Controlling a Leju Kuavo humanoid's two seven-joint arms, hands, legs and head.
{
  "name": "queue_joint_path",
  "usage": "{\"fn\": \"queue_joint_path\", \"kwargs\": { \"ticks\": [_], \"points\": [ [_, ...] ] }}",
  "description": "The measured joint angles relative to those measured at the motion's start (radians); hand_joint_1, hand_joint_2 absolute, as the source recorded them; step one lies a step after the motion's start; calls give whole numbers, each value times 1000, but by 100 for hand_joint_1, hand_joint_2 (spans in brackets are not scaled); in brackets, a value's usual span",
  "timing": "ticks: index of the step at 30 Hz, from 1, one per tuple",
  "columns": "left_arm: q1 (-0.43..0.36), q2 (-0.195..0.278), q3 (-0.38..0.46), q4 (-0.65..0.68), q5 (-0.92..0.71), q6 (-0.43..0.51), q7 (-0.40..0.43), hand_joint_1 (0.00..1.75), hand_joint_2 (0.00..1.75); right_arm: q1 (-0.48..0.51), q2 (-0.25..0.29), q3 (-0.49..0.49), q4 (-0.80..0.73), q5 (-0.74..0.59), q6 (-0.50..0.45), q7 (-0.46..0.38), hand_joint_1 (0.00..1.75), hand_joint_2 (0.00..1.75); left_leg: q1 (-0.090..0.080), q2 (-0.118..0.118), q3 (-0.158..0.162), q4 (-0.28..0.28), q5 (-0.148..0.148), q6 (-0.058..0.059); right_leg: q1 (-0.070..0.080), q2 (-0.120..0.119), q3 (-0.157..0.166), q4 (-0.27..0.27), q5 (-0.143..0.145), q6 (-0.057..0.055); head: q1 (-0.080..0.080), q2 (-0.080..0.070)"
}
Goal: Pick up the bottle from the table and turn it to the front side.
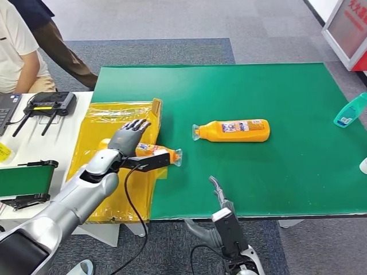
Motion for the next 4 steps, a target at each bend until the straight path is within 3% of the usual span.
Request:
{"fn": "queue_joint_path", "kwargs": {
  "ticks": [4],
  "points": [
    [0, 11, -9, -117, -104, -19, 44, 0, 175, 14, 0, -2, -2, 14, -5, 10, 0, 175, 0, 0, 0, 0, 0, 0, 0, 0, 0, 0, 0, 0, 0, 0]
  ]
}}
